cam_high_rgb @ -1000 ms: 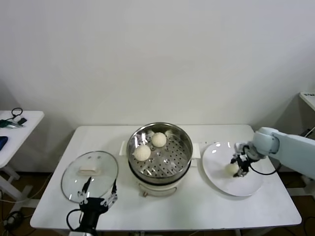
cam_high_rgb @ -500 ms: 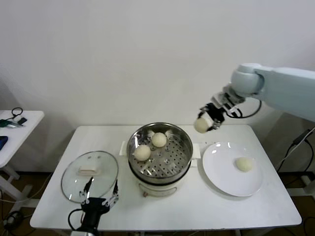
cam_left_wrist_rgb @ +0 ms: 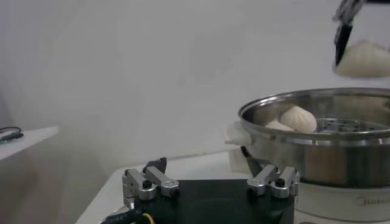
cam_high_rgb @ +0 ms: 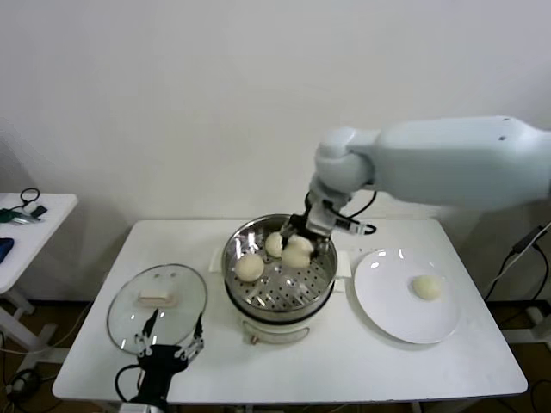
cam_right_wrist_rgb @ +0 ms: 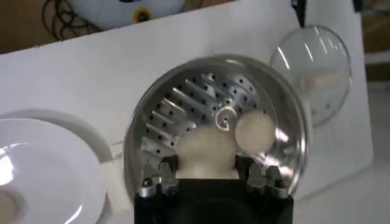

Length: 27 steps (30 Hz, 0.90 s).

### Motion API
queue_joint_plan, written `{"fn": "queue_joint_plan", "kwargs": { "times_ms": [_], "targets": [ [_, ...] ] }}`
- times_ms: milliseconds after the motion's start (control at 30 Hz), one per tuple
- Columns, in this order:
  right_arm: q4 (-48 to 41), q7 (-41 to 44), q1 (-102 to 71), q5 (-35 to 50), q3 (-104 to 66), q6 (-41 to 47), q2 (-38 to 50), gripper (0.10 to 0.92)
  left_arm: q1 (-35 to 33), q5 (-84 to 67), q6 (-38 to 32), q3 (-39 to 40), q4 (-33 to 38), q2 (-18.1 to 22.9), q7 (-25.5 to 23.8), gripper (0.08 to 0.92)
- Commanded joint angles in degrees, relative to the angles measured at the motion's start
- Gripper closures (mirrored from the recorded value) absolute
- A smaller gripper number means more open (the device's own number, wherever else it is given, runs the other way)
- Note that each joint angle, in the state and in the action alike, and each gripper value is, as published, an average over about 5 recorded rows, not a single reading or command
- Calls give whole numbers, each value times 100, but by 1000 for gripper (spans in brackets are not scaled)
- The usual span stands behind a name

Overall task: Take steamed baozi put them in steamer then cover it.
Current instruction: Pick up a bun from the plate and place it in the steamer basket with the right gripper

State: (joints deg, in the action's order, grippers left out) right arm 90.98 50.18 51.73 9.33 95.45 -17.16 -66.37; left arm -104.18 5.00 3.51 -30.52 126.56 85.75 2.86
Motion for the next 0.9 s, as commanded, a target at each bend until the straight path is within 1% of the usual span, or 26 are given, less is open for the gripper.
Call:
{"fn": "queue_joint_plan", "kwargs": {
  "times_ms": [33,367,500,600,667,800,900],
  "targets": [
    [3,-378,-937,-775,42,-146,-629,389,15,-15,-5,-15,-30,-15,6,177],
    [-731,-517,-1513,-1260,-36,-91,-895,386,20,-60,-13,-45,-14,-32,14,177],
    [-801,-507,-1370,-1134,-46,-170,-903,321,9,-70,-16,-52,-2,-33,14,177],
    [-745,-431,-960,-652,-124,-209,-837,247,-5,-53,-20,-51,10,-32,13,177],
    [-716,-226,-544,-62,-153,-252,-750,215,-16,-41,-23,-54,19,-33,12,177],
    [-782,520,296,1182,-36,-383,-430,204,-30,-11,-31,-41,20,-35,9,177],
    [-905,1135,835,1941,144,-296,85,203,-36,3,-33,-27,11,-36,10,177]
  ]
}}
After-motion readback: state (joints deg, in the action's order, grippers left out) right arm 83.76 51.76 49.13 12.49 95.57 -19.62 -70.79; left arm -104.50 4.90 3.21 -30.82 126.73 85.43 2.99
